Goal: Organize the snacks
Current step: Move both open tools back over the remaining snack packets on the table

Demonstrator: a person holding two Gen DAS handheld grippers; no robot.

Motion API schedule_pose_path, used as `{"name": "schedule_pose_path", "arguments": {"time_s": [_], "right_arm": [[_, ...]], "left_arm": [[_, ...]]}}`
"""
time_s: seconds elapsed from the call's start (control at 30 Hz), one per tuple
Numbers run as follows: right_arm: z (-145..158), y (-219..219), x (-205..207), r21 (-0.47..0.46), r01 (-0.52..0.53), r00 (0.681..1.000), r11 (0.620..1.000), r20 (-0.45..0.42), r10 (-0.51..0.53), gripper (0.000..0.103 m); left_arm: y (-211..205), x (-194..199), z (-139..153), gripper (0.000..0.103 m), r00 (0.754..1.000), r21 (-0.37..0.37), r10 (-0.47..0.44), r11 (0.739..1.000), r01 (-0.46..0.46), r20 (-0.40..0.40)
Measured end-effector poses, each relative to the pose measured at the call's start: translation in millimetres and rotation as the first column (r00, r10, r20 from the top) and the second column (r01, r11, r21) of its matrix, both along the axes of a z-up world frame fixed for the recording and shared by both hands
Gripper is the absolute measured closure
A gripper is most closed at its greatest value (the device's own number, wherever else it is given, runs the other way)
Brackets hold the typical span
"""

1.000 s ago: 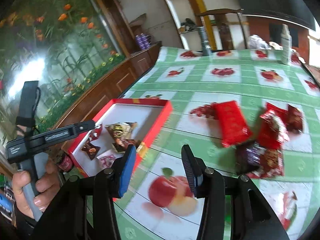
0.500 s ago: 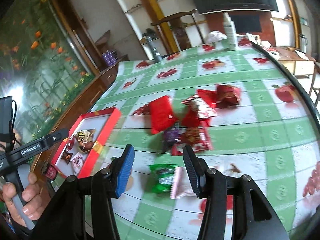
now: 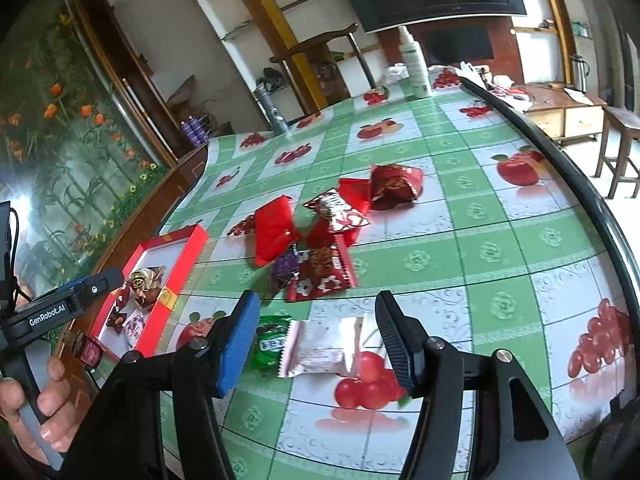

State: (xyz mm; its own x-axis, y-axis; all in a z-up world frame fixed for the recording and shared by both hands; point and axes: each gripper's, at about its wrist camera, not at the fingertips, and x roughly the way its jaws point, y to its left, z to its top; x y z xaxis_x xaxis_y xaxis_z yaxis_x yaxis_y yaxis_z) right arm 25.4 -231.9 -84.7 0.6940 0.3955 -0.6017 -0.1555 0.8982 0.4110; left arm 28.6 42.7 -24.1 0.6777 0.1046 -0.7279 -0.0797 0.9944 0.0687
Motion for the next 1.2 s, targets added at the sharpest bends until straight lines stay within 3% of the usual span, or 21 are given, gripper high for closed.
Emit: {"name": "schedule_pose_path", "arguments": {"time_s": [0.7, 1.2], "right_arm": [[-5, -23, -3, 0.008, 0.048, 0.999, 0.999, -0.013, -0.048, 0.038], [-9, -20, 2, -0.004, 0.048, 0.998, 0.999, -0.033, -0.048, 0.038]], "left_arm": [[-21, 2, -7, 0.014, 0.999, 0.017, -0.034, 0.999, 0.035, -0.023], [-25, 12, -27, 0.014, 0.993, -0.014, -0.078, 0.997, 0.077, -0.088]]}}
